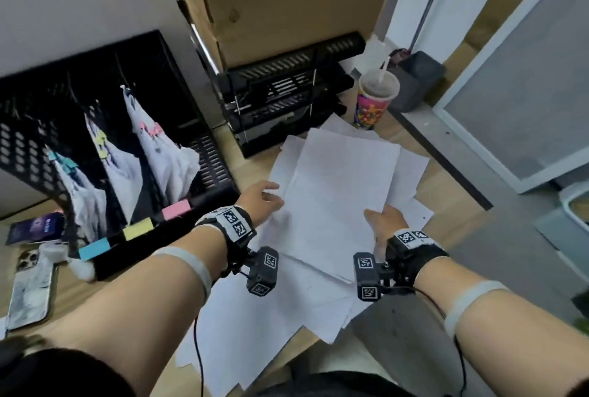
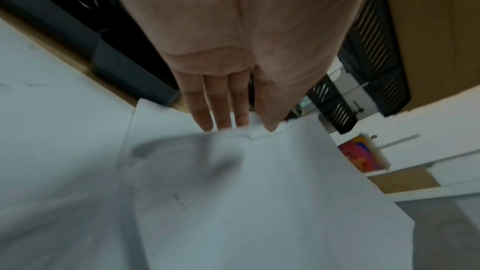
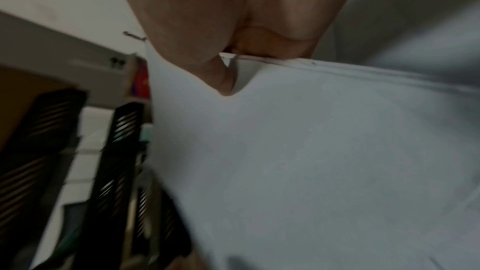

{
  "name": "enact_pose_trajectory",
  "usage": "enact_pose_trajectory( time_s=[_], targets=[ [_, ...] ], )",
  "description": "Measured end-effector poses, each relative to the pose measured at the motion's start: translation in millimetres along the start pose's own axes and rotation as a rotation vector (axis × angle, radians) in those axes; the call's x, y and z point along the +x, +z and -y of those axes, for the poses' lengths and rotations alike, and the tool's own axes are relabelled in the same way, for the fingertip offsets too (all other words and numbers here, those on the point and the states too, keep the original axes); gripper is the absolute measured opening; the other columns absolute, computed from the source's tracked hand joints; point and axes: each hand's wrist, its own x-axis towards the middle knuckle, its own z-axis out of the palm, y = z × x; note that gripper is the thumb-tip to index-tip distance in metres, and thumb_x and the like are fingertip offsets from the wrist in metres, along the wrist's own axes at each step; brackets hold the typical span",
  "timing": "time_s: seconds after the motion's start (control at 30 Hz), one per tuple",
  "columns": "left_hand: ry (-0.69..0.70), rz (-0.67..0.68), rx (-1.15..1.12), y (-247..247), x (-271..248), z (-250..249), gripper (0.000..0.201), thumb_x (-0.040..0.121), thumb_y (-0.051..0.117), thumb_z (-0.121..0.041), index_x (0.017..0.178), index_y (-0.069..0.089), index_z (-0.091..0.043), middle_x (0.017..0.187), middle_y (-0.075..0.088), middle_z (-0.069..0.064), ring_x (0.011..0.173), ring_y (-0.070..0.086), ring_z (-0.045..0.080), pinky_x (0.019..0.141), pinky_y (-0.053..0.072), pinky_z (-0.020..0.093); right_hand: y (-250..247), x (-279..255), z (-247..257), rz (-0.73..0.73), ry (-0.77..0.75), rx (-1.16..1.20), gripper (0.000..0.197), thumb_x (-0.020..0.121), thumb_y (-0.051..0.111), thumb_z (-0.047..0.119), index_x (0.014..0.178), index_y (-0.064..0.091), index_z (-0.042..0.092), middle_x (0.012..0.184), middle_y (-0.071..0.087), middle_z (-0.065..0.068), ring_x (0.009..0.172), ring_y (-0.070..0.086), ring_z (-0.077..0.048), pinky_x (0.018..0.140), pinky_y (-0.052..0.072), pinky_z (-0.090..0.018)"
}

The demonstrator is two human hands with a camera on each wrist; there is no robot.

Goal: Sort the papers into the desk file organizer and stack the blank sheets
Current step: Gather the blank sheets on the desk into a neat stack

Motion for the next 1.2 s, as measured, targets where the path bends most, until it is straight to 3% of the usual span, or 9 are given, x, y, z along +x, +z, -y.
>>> enact_pose_trajectory(
  time_s=[0.1,0.33,0.5,0.63,0.73,0.87,0.93,1.03,1.2],
  targets=[
    [-0.067,0.048,0.1,25,19,-4,0.052,0.089,0.071,-0.015,0.137,0.054,-0.018,0.137,0.057,0.017,0.11,0.063,0.03,0.093,0.053,0.039,-18,22,-13,0.046,0.172,-0.178,0.04,0.085,0.05,0.024,0.116,0.052,-0.001,0.094,0.059,-0.014,0.077,0.056,-0.027,0.064,0.04,-0.03],
    [-0.115,0.01,0.445,52,40,-18,0.069,0.089,0.068,-0.025,0.15,0.036,-0.025,0.145,0.05,0.01,0.128,0.054,0.028,0.105,0.047,0.038,-21,48,-13,-0.006,0.195,-0.149,0.067,0.083,0.055,0.018,0.143,0.03,0.0,0.111,0.054,-0.016,0.087,0.059,-0.028,0.064,0.046,-0.027],
    [-0.095,0.022,0.447,58,46,-20,0.062,0.09,0.068,-0.023,0.147,0.042,-0.019,0.137,0.058,0.007,0.122,0.057,0.025,0.105,0.046,0.034,-10,62,-7,0.066,0.235,-0.151,0.06,0.075,0.055,0.02,0.132,0.039,0.01,0.099,0.055,-0.014,0.082,0.062,-0.03,0.076,0.049,-0.035],
    [-0.074,-0.04,0.569,54,53,-19,0.064,0.086,0.069,-0.029,0.145,0.042,-0.026,0.143,0.047,0.01,0.134,0.044,0.029,0.109,0.038,0.036,-8,60,-10,0.059,0.229,-0.205,0.055,0.087,0.049,0.01,0.139,0.04,-0.005,0.124,0.057,-0.021,0.104,0.061,-0.035,0.083,0.047,-0.031],
    [-0.068,-0.042,0.586,52,55,-17,0.057,0.085,0.066,-0.027,0.139,0.046,-0.027,0.14,0.047,0.01,0.133,0.041,0.031,0.108,0.037,0.037,-12,55,-17,0.02,0.288,-0.254,0.041,0.091,0.049,0.014,0.126,0.054,-0.006,0.1,0.055,-0.016,0.096,0.059,-0.032,0.076,0.041,-0.029],
    [-0.092,-0.01,0.571,54,58,-18,0.057,0.083,0.07,-0.03,0.135,0.048,-0.026,0.133,0.052,0.009,0.127,0.048,0.03,0.102,0.044,0.036,-7,42,-13,-0.154,0.357,-0.32,0.039,0.085,0.051,0.016,0.121,0.052,0.001,0.124,0.052,-0.019,0.114,0.053,-0.036,0.092,0.045,-0.033],
    [-0.113,0.023,0.527,56,60,-19,0.064,0.084,0.072,-0.033,0.14,0.044,-0.022,0.135,0.054,0.009,0.123,0.053,0.029,0.097,0.046,0.033,-3,38,-11,-0.218,0.373,-0.255,0.047,0.082,0.054,0.014,0.125,0.041,0.002,0.127,0.047,-0.019,0.113,0.053,-0.036,0.082,0.042,-0.031],
    [-0.131,0.072,0.505,59,58,-22,0.066,0.086,0.072,-0.034,0.14,0.038,-0.017,0.129,0.056,0.01,0.112,0.058,0.03,0.087,0.047,0.032,0,40,-13,-0.199,0.364,-0.106,0.048,0.082,0.057,0.015,0.121,0.032,0.004,0.105,0.049,-0.011,0.092,0.057,-0.028,0.074,0.039,-0.031],
    [-0.084,0.134,0.493,59,55,-22,0.05,0.088,0.069,-0.031,0.125,0.044,-0.009,0.109,0.058,0.01,0.094,0.058,0.029,0.077,0.045,0.032,6,44,-21,-0.007,0.192,-0.092,0.013,0.082,0.055,0.019,0.087,0.051,0.009,0.069,0.049,-0.005,0.058,0.048,-0.02,0.053,0.034,-0.024]
  ],
)
